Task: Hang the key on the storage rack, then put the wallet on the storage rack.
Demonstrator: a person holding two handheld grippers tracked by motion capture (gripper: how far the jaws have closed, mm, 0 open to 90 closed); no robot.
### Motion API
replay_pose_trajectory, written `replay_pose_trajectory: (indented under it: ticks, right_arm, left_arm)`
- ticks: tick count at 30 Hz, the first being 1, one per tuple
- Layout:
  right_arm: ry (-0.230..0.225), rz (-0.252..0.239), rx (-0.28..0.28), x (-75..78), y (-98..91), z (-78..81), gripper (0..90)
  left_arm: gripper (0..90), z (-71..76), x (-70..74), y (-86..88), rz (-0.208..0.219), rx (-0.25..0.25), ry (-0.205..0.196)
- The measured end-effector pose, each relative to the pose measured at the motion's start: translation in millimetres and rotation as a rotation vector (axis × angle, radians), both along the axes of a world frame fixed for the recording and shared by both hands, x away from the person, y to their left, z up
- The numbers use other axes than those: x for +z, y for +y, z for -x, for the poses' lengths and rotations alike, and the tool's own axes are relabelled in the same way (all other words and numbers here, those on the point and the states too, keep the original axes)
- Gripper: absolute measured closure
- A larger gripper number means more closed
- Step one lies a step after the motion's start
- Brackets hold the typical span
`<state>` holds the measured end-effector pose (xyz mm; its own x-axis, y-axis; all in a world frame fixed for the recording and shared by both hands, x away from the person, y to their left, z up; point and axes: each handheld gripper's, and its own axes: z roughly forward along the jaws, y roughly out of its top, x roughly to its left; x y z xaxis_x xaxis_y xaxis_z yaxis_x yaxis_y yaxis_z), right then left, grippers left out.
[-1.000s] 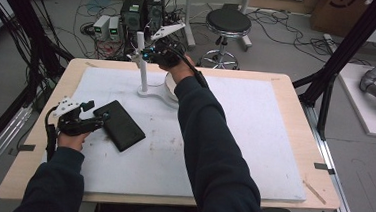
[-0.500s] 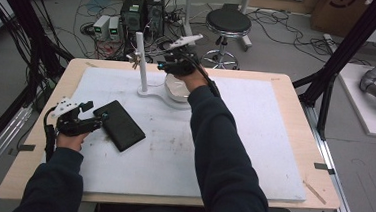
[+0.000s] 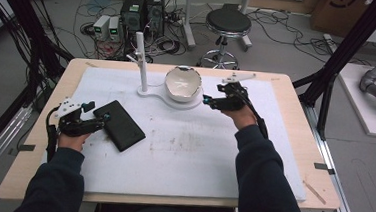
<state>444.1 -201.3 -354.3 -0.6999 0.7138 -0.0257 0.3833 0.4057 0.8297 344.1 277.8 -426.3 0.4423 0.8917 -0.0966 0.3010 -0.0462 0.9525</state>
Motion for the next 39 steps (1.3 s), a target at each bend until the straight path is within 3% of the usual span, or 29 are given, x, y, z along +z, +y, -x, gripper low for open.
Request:
replay_pose_trajectory:
  ticks: [6,9,12,16,19,28,39]
  right_arm:
    - [-0.028,-0.023,-0.062,-17.4,-45.9,35.5,21.8]
    - [-0.037,0.007,-0.089,-30.6,-62.2,52.2,21.6]
    - [-0.027,-0.015,-0.122,-44.2,-73.6,62.6,21.4]
    - [0.0,-0.013,-0.14,-53.5,-81.2,62.4,21.4]
    - [-0.017,-0.027,-0.151,-52.3,-80.7,60.6,21.4]
    - [-0.028,-0.009,-0.153,-51.5,-80.3,64.7,21.4]
    - [-0.021,-0.016,-0.16,-54.6,-79.8,64.5,21.4]
  left_arm:
    - [24.8,0.0,-0.6,-2.5,-0.011,-0.009,-0.002]
    - [24.9,-0.2,-0.5,-2.4,-0.009,-0.007,0.0]
    - [24.8,-0.9,-0.9,-2.2,-0.007,-0.002,-0.003]
    - [24.8,-0.9,-0.8,-0.9,-0.008,0.007,0.001]
    - [24.9,-0.7,-0.8,-0.2,-0.013,0.005,0.007]
    - [24.8,0.4,-0.1,-3.6,-0.025,-0.005,0.005]
    - [24.8,-1.1,-1.6,-0.4,-0.005,0.006,0.025]
